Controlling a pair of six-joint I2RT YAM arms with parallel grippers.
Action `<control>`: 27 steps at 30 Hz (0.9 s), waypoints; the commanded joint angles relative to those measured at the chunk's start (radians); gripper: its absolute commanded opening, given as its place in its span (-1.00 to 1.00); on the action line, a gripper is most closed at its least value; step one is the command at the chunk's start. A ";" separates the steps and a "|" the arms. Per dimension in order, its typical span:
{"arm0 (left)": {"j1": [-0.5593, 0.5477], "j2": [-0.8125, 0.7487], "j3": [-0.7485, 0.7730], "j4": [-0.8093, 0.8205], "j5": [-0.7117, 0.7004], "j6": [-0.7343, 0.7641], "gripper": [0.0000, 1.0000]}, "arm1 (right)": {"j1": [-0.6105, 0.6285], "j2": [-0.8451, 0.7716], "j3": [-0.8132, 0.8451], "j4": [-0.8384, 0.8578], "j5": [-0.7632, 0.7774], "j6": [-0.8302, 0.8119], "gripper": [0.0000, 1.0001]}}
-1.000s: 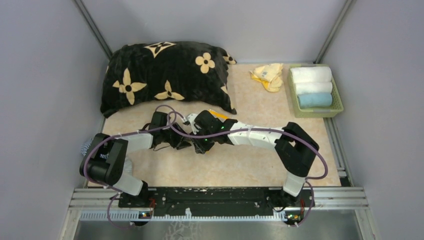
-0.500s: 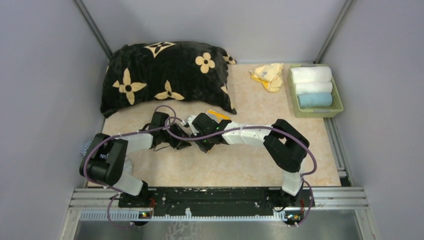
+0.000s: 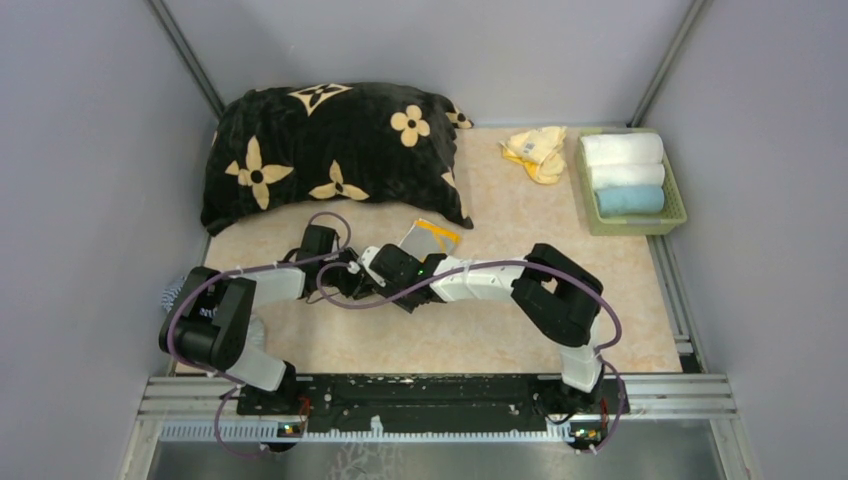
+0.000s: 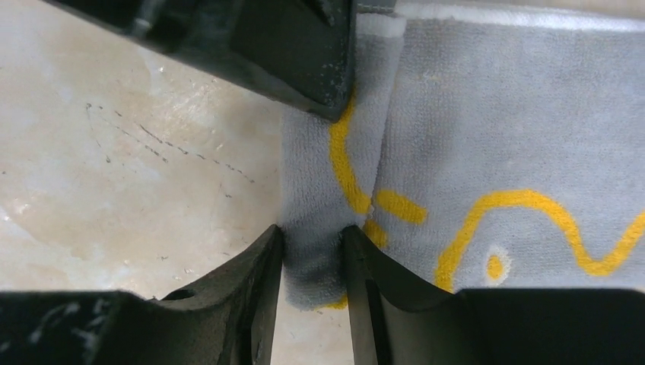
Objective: Roll the towels
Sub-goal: Roll the towel at the center of the board.
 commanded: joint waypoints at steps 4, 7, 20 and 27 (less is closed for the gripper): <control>0.011 0.087 -0.065 -0.128 -0.142 0.046 -0.22 | 0.060 0.114 -0.012 -0.066 0.068 -0.031 -0.28; 0.012 0.094 -0.068 -0.129 -0.146 0.050 -0.29 | 0.063 0.125 -0.018 -0.076 0.070 -0.016 -0.40; 0.015 -0.226 -0.059 -0.312 -0.188 0.065 0.09 | -0.054 0.011 -0.015 -0.006 -0.540 0.123 -1.00; 0.016 -0.461 -0.095 -0.435 -0.199 0.023 0.20 | -0.193 0.031 -0.051 0.137 -0.877 0.285 -1.00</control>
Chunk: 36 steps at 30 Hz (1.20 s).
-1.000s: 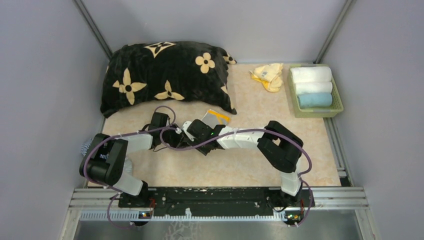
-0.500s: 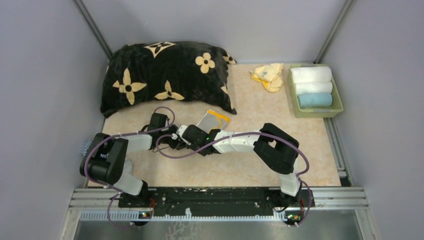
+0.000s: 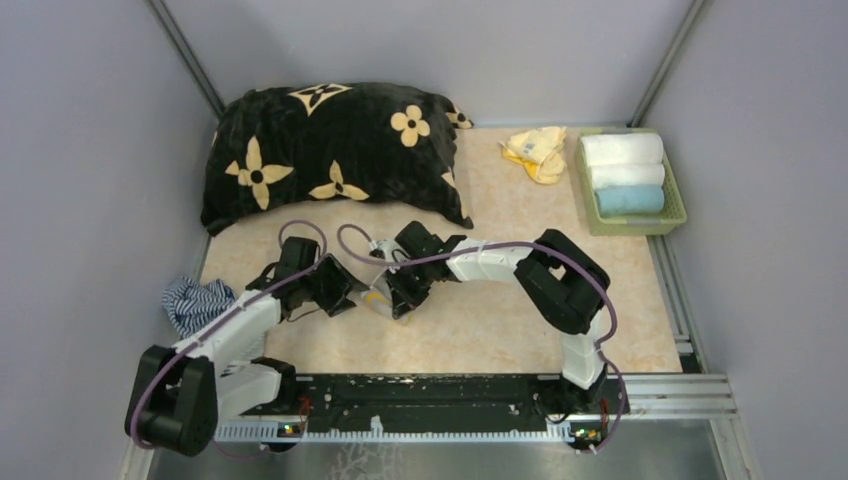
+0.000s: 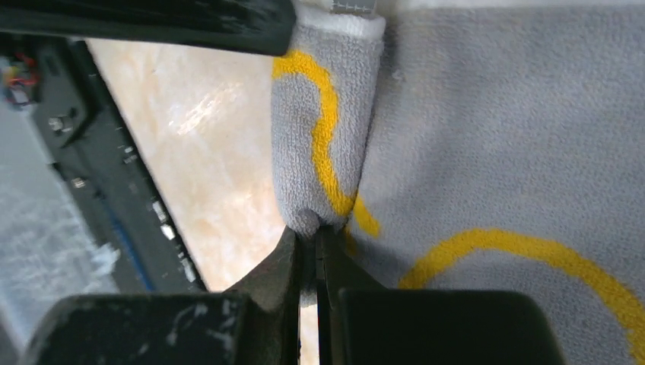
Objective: Roll the towels
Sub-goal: Roll the towel at the center of the board.
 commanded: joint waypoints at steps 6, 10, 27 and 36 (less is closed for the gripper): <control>0.003 -0.152 -0.092 -0.045 0.042 -0.074 0.24 | -0.153 0.085 -0.064 0.224 -0.504 0.300 -1.00; 0.002 -0.102 -0.074 0.016 0.067 -0.085 0.24 | -0.187 0.132 -0.067 0.247 -0.548 0.347 -1.00; -0.029 0.227 0.043 0.156 0.051 -0.083 -0.08 | -0.200 0.108 -0.028 0.126 -0.430 0.259 -0.92; -0.028 0.229 0.038 0.100 0.018 -0.073 -0.66 | -0.127 -0.072 -0.005 -0.046 -0.078 0.099 -0.35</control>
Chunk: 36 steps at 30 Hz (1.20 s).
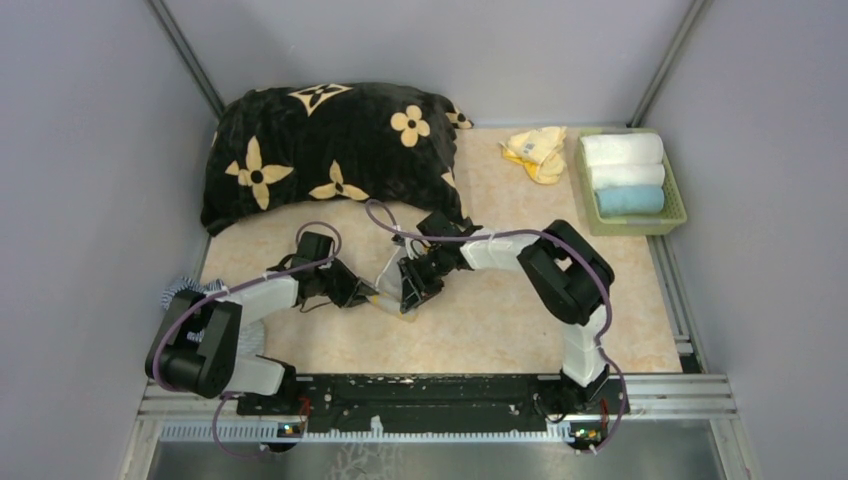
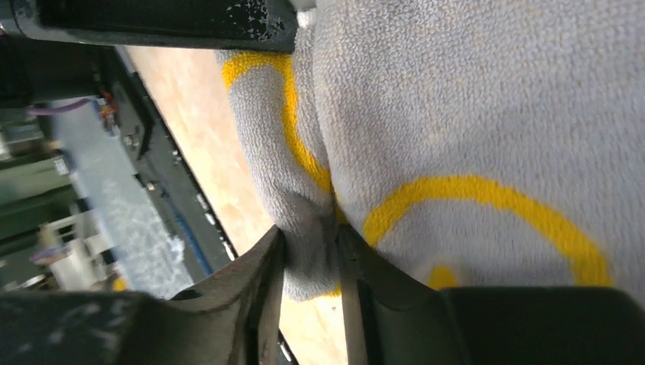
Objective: Roll the towels
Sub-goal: Roll the towel at the center of the board.
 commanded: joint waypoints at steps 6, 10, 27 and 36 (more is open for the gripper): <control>-0.006 0.005 0.027 -0.073 -0.038 0.028 -0.70 | 0.223 -0.277 0.023 -0.122 0.613 -0.241 -0.05; -0.006 0.008 0.026 -0.073 -0.033 0.031 -0.70 | 0.325 -0.329 -0.013 -0.077 0.812 -0.296 -0.04; -0.005 -0.006 -0.005 -0.036 -0.022 0.024 -0.68 | 0.561 -0.125 -0.075 0.062 1.163 -0.382 -0.27; -0.006 -0.035 -0.030 -0.021 -0.016 0.026 -0.65 | 0.560 -0.094 -0.093 0.070 1.166 -0.385 -0.86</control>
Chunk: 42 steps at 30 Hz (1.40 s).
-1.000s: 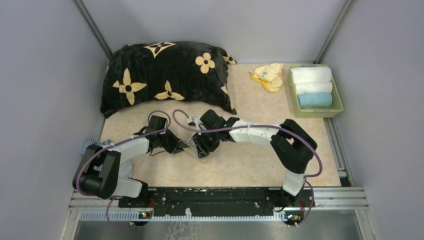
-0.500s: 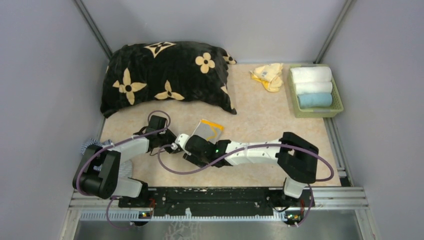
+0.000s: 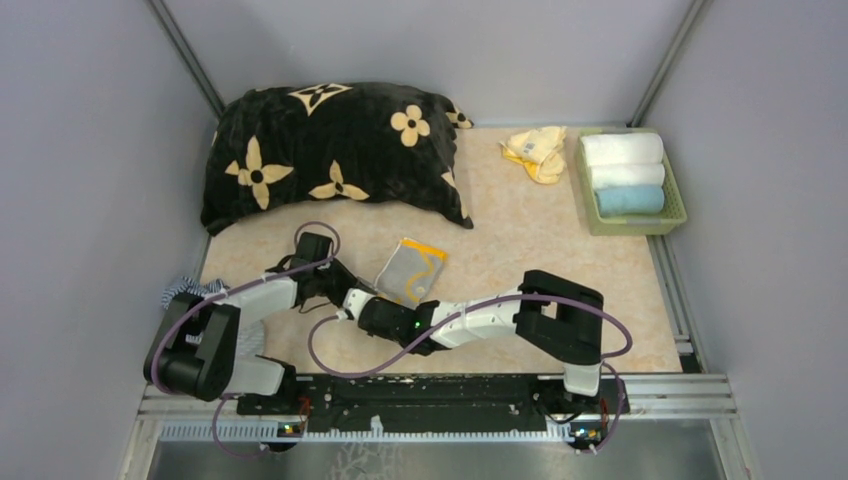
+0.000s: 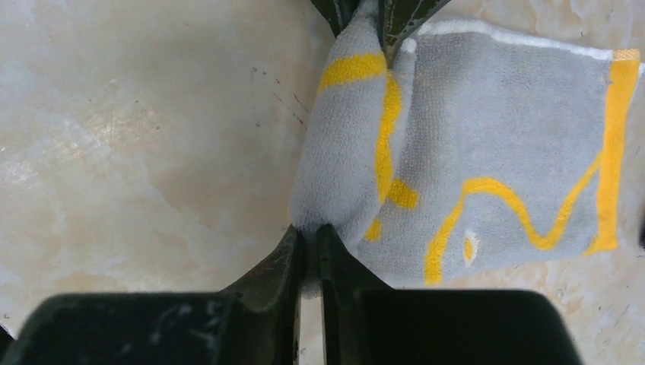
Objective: Roll the towels
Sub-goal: Roll the towel at the center of the board.
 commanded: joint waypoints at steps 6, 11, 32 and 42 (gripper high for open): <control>-0.002 -0.095 -0.043 -0.016 -0.035 0.027 -0.20 | -0.123 -0.100 0.005 -0.024 -0.463 0.064 -1.00; 0.012 -0.193 -0.052 -0.046 -0.049 0.052 0.11 | -0.279 -0.129 0.009 0.041 -0.866 0.171 -1.00; 0.026 -0.477 -0.227 0.019 0.040 0.024 0.40 | -0.579 0.178 -0.197 0.859 -1.456 0.940 -1.00; 0.026 -0.456 -0.245 0.057 0.062 0.035 0.27 | -0.617 0.223 -0.256 0.826 -1.370 0.973 -1.00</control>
